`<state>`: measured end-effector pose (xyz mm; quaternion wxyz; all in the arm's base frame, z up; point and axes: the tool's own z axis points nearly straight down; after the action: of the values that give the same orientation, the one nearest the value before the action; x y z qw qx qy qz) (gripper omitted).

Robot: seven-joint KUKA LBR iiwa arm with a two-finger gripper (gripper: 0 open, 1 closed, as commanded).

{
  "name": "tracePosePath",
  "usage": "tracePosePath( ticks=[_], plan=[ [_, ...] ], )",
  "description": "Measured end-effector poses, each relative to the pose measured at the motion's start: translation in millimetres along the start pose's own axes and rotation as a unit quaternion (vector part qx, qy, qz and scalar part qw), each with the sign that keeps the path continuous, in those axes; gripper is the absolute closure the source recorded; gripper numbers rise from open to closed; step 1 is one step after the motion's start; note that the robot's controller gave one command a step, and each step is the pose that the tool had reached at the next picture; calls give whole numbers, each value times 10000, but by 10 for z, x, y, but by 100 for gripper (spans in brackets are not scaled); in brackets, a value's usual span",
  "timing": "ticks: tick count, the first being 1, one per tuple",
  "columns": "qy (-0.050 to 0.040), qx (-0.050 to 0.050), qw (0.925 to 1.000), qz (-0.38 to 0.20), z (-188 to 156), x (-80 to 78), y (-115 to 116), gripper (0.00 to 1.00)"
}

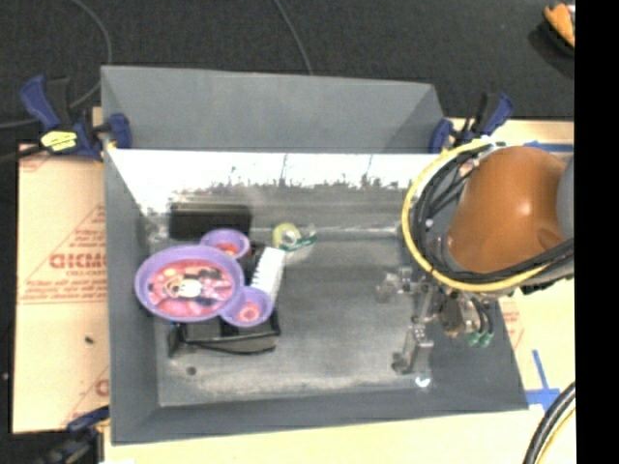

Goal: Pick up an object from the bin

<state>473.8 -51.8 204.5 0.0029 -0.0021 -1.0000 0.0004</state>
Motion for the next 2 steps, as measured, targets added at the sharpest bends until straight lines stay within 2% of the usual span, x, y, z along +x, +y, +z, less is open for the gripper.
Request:
tracePosePath(
  ticks=[1, 2],
  plan=[
    [-43, 6, 10000, -17, -41, -17, 1, 0],
    [-33, -4, 9894, 1451, 854, -96, -501, 0]
  ],
)
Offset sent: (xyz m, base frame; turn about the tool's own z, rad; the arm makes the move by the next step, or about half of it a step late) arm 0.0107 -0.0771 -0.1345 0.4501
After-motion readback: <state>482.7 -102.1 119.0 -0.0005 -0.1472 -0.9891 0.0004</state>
